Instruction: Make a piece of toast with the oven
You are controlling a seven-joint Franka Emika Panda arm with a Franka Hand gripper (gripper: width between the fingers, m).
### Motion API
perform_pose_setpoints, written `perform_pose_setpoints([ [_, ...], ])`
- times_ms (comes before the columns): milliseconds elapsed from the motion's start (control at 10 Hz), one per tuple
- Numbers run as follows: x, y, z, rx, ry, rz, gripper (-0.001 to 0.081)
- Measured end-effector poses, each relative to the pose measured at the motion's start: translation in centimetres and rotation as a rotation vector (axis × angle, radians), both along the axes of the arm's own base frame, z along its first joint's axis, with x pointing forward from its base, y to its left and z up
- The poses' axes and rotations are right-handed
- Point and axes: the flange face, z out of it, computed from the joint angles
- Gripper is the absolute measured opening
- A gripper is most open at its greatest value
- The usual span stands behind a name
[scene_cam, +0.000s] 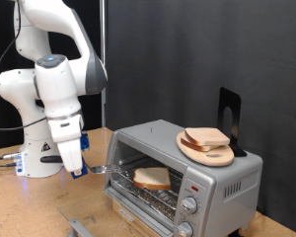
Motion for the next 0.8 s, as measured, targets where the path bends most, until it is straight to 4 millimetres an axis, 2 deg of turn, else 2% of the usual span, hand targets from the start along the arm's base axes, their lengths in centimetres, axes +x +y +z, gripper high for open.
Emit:
perform_pose_setpoints([
  [400,-0.2,-0.6,0.5,0.065,-0.017,-0.050,0.0391],
  [600,-0.3,-2.1,1.8,0.136,-0.089,-0.074,0.0391],
  [800,-0.3,-2.6,4.0,0.183,-0.118,-0.080,0.0391],
])
